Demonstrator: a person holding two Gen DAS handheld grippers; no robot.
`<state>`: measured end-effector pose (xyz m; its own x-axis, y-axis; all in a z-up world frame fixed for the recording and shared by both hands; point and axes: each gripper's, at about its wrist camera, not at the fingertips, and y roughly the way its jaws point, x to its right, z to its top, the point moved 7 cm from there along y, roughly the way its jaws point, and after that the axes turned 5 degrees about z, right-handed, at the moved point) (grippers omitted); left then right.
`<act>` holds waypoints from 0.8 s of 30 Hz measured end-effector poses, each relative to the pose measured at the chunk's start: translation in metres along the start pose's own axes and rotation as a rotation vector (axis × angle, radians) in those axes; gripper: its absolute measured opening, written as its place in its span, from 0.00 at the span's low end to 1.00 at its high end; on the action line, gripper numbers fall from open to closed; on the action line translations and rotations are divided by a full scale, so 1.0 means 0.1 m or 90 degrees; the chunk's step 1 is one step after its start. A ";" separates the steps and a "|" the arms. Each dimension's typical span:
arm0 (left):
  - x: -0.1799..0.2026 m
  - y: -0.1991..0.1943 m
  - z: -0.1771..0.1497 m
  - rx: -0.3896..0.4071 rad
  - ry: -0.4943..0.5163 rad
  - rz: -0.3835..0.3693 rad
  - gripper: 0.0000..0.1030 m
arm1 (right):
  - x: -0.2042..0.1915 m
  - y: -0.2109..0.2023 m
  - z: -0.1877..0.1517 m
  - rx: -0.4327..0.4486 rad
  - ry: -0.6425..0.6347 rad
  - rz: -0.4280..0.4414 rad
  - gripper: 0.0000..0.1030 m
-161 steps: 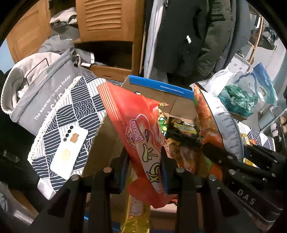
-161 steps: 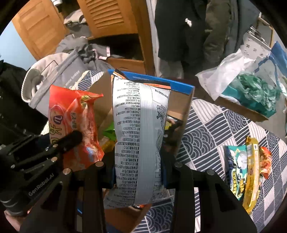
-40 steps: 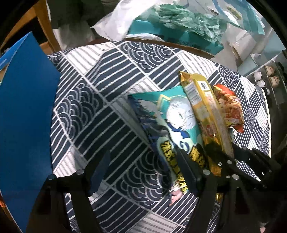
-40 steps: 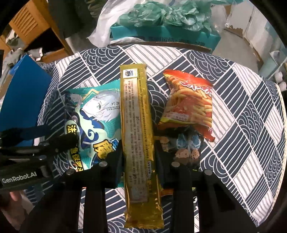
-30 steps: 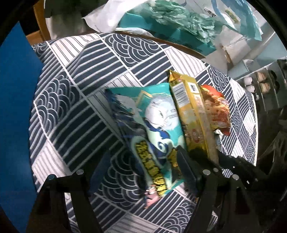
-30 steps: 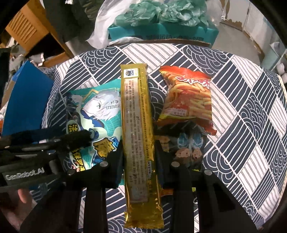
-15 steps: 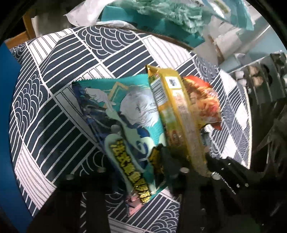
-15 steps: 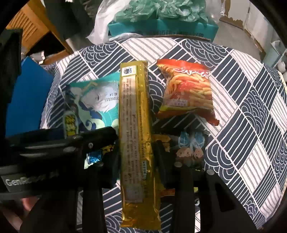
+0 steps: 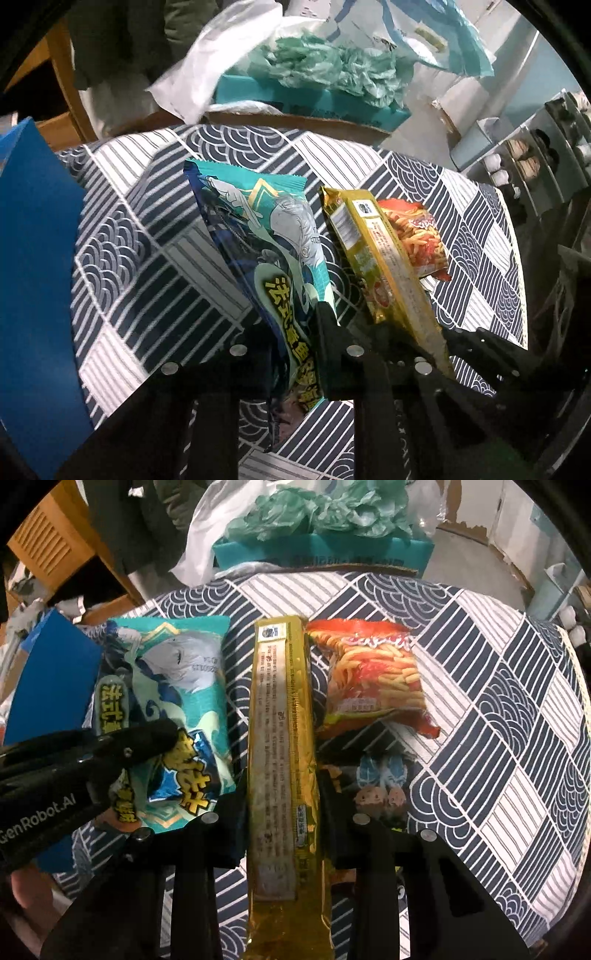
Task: Organize snacks
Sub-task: 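Lift the teal bag and gold bar and carry both over the box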
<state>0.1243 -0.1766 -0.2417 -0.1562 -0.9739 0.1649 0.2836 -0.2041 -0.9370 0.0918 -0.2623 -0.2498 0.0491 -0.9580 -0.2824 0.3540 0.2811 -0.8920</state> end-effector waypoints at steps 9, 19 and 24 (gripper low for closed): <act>-0.21 -0.29 0.02 0.034 -0.004 0.031 0.18 | -0.13 -0.25 0.03 0.035 -0.006 0.007 0.30; -0.36 -0.75 0.01 0.077 -0.006 0.046 0.18 | -0.43 -0.56 0.09 0.075 -0.022 0.031 0.30; -0.42 -1.00 -0.01 0.101 -0.005 0.051 0.18 | -0.60 -0.72 0.12 0.093 -0.032 0.046 0.30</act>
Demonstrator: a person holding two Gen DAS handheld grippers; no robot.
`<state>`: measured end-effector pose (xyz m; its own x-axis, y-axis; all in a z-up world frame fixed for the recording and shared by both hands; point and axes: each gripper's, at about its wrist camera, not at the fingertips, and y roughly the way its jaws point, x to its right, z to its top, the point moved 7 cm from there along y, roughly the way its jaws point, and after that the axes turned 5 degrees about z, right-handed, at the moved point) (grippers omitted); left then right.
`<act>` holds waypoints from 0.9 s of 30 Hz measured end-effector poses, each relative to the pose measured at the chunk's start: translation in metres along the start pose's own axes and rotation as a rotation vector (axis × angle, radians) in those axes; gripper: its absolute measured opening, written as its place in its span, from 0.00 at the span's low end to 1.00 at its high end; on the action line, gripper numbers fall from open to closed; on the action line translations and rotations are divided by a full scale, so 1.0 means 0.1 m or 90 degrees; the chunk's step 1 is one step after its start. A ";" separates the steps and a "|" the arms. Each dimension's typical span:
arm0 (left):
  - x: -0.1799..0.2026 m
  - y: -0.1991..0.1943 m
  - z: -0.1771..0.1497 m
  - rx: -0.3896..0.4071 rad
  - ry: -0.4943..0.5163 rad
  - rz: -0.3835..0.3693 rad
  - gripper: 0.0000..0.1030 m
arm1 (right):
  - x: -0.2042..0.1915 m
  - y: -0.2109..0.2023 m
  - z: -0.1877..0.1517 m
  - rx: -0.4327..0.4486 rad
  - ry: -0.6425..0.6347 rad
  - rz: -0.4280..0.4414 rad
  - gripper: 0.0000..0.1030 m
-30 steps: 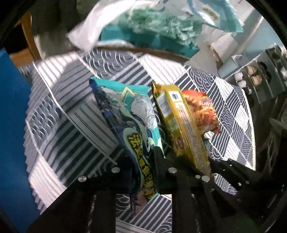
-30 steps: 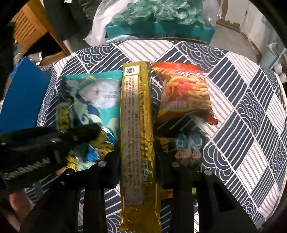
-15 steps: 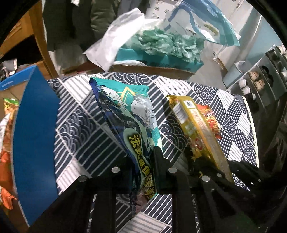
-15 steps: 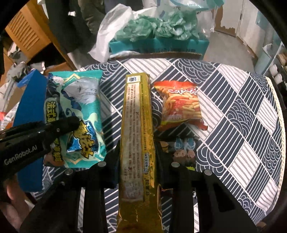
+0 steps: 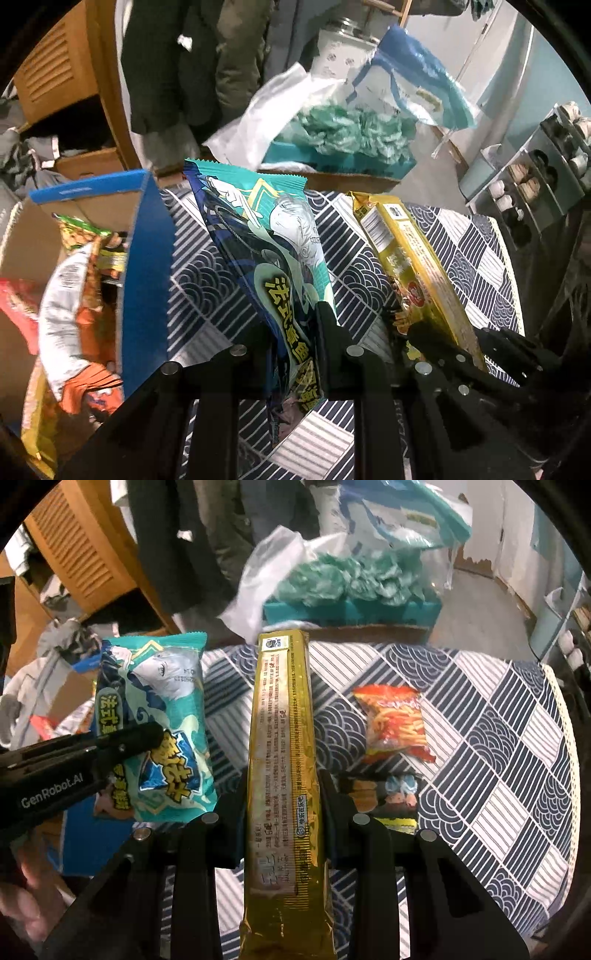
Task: Organize snacks
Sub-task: 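Lift the teal bag and gold bar and carry both over the box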
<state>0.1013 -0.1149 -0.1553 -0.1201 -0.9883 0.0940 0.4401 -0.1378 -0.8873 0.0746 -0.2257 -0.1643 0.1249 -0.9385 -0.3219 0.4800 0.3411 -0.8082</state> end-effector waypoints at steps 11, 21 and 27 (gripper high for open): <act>-0.29 -0.50 -0.03 0.043 -0.014 -0.002 0.18 | -0.47 -0.23 0.15 0.031 -0.032 0.035 0.30; -0.71 -0.82 -0.08 0.067 -0.044 0.016 0.18 | -0.98 -0.31 0.22 0.039 -0.069 0.074 0.30; -0.96 -0.96 -0.10 0.081 -0.067 0.025 0.18 | -1.26 -0.30 0.26 0.039 -0.089 0.091 0.30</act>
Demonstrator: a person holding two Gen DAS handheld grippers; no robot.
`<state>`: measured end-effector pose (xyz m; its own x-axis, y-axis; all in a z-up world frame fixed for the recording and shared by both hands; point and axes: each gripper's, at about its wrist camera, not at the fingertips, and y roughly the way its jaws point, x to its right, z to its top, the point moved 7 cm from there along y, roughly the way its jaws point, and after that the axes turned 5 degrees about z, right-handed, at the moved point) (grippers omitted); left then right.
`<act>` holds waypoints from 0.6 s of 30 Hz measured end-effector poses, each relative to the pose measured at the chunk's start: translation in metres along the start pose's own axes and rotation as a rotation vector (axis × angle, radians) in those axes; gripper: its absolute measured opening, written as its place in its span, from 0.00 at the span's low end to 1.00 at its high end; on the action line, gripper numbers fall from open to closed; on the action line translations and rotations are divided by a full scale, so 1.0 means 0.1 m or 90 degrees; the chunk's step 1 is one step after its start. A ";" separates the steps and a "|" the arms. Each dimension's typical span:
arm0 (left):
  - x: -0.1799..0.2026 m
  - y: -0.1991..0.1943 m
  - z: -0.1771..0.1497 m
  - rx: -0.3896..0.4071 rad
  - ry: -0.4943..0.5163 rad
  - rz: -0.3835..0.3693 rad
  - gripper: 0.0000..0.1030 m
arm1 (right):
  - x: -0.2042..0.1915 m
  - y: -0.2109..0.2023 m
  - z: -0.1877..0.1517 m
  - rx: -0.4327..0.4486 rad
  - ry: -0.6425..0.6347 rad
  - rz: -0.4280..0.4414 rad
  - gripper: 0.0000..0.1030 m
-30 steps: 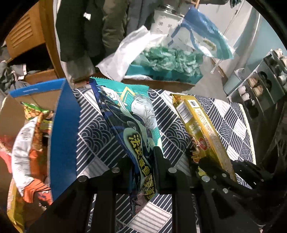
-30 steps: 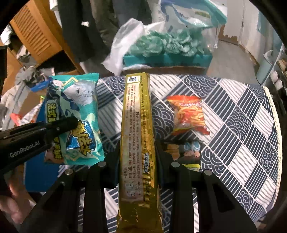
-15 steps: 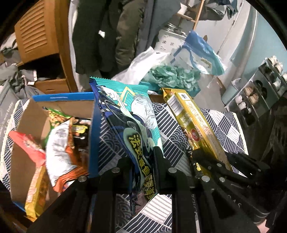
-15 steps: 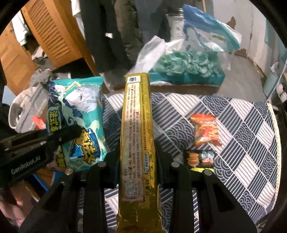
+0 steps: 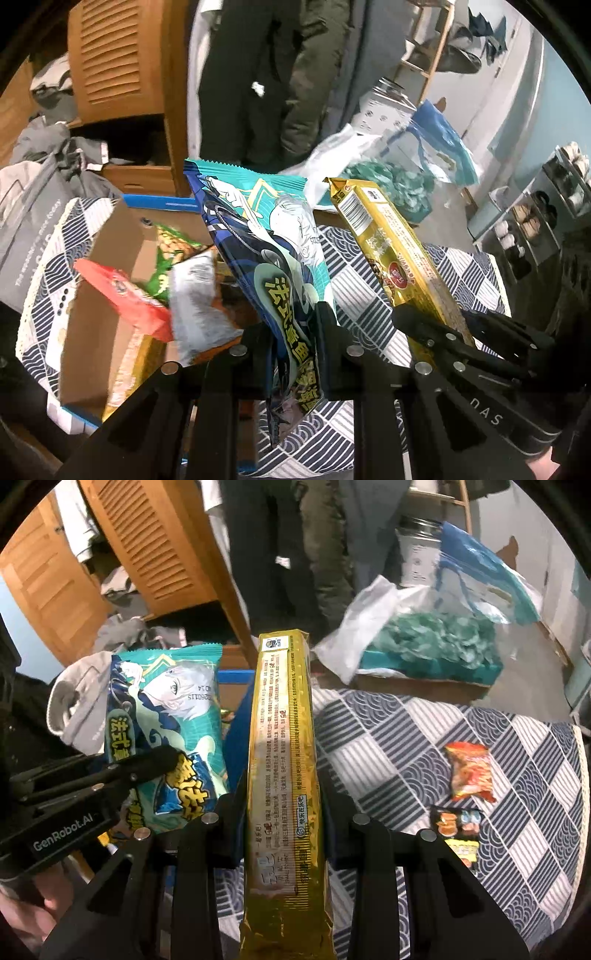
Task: Organize snacks
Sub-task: 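Lift the teal bag and gold bar and carry both over the box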
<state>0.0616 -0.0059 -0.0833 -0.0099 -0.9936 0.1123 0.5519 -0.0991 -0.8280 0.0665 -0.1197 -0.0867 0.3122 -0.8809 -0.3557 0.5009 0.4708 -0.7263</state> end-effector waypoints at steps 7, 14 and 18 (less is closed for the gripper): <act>-0.34 -0.09 -0.02 0.004 -0.035 0.008 0.18 | -0.36 0.15 0.05 -0.012 -0.035 0.016 0.30; -0.66 -0.14 -0.05 0.006 -0.062 0.023 0.18 | -0.63 0.36 0.05 -0.033 -0.050 0.034 0.30; -0.84 -0.16 -0.06 0.006 -0.077 0.030 0.18 | -0.77 0.49 0.06 -0.046 -0.055 0.042 0.30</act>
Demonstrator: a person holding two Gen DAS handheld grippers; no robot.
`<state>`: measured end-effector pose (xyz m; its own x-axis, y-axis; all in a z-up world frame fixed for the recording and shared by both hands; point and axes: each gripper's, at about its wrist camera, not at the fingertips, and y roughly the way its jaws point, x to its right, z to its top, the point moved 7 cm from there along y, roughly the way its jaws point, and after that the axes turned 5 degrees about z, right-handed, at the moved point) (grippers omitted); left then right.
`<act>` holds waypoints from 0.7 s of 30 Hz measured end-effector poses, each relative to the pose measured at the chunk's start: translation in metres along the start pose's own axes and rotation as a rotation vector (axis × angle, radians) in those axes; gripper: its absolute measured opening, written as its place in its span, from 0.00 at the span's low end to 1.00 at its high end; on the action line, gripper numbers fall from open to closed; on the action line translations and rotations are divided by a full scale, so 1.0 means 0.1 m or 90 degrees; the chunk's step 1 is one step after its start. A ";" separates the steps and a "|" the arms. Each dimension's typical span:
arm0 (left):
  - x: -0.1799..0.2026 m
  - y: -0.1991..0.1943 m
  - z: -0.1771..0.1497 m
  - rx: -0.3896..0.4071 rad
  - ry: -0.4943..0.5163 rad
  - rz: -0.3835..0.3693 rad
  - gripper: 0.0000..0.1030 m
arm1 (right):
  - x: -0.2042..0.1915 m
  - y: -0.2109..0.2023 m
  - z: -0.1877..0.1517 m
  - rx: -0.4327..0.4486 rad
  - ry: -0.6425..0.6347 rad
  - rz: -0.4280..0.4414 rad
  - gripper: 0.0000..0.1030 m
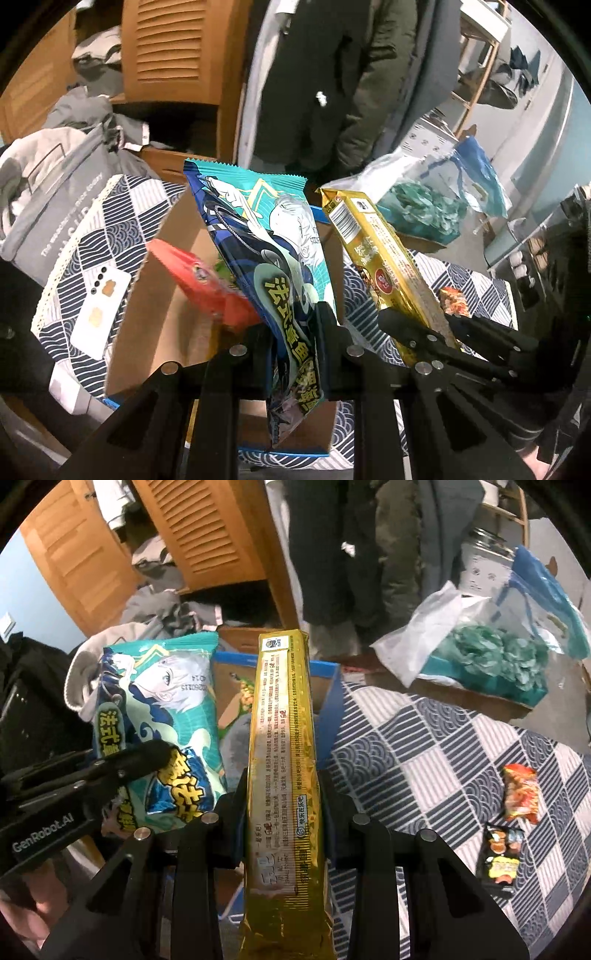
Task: Organize snacks
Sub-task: 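Lift the teal bag and gold bar and carry both over the box, then lower both packets into the box and open both grippers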
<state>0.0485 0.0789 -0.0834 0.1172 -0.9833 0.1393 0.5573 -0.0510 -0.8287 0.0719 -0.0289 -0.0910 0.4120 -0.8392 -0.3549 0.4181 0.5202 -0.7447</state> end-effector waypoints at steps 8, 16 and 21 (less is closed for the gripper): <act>-0.33 0.00 -0.01 -0.003 -0.020 0.023 0.15 | -0.18 0.23 0.10 -0.018 -0.005 0.007 0.30; -0.65 0.11 -0.09 -0.028 -0.052 0.036 0.15 | -0.30 0.52 0.11 -0.049 -0.002 0.008 0.30; -0.76 0.15 -0.14 -0.043 -0.069 0.039 0.22 | -0.37 0.63 0.12 -0.057 -0.014 -0.001 0.33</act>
<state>0.0365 0.1500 -0.1136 0.2398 -0.9604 0.1418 0.4905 -0.0061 -0.8714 0.0922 0.0370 -0.1180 0.4292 -0.8357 -0.3427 0.3450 0.5023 -0.7929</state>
